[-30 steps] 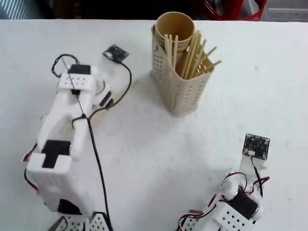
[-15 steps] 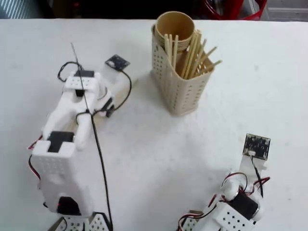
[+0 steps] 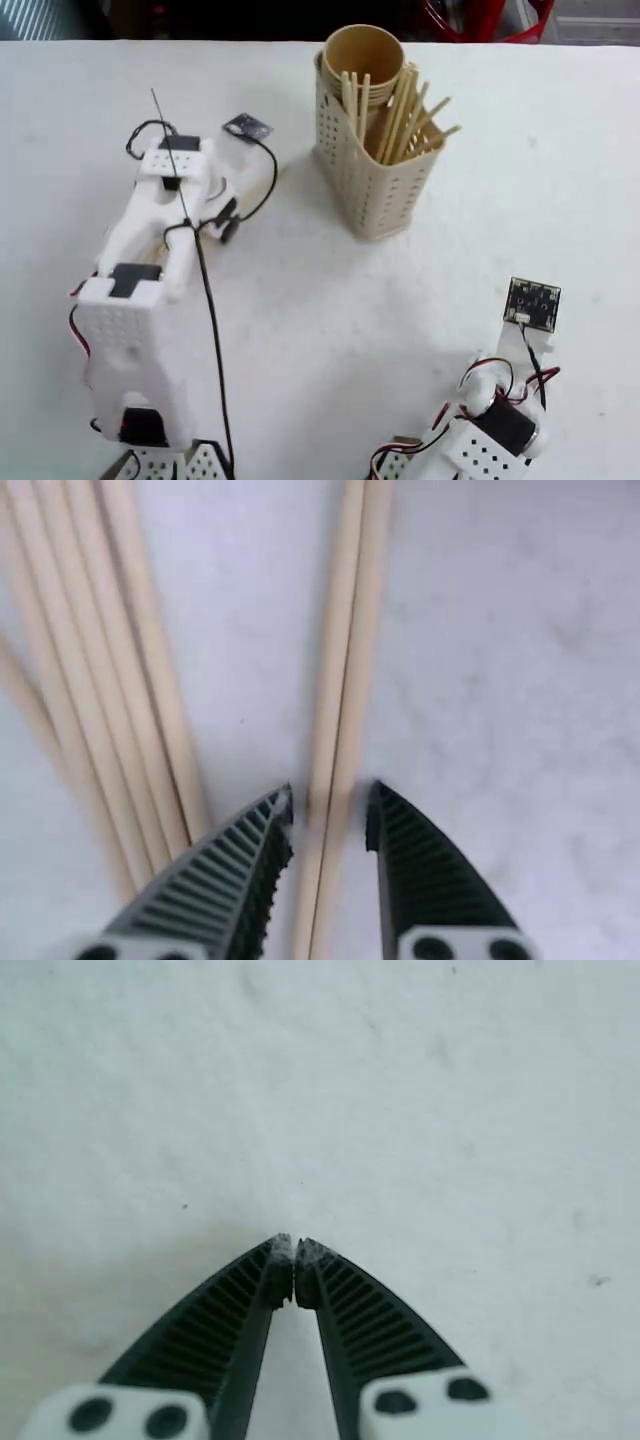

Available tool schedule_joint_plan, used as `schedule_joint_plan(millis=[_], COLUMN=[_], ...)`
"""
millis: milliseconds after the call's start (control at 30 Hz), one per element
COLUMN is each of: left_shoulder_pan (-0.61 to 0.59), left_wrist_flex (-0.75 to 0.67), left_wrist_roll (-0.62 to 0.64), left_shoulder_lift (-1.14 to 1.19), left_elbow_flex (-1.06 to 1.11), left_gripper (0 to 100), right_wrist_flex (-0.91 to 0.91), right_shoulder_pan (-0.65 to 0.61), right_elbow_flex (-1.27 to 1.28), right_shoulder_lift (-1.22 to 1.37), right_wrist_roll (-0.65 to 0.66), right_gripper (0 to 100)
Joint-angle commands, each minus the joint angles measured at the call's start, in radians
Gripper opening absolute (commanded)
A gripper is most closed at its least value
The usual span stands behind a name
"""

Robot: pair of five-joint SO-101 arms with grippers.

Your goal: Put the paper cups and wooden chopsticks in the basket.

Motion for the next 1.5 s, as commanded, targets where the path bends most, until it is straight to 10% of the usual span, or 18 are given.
schedule_joint_plan(millis=[0,700,1100,1467], left_shoulder_pan=[-0.019,-0.073,0.248,0.438], left_wrist_flex=[0.117,0.269,0.371,-0.354], left_wrist_roll=[0.015,0.147,0.336,0.342], left_shoulder_lift=[0.105,-0.397,-1.162,-1.399], left_elbow_flex=[-0.161,-0.272,-0.183,0.356], left_gripper=[12,2,2,2], right_wrist_flex=[0.005,0.005,0.005,0.005], right_shoulder_pan=[0.004,0.004,0.004,0.004], right_elbow_flex=[0.009,0.009,0.009,0.009], right_shoulder_lift=[-0.007,-0.007,-0.007,-0.007], right_wrist_roll=[0.009,0.009,0.009,0.009], right_gripper=[1.9,1.9,1.9,1.9])
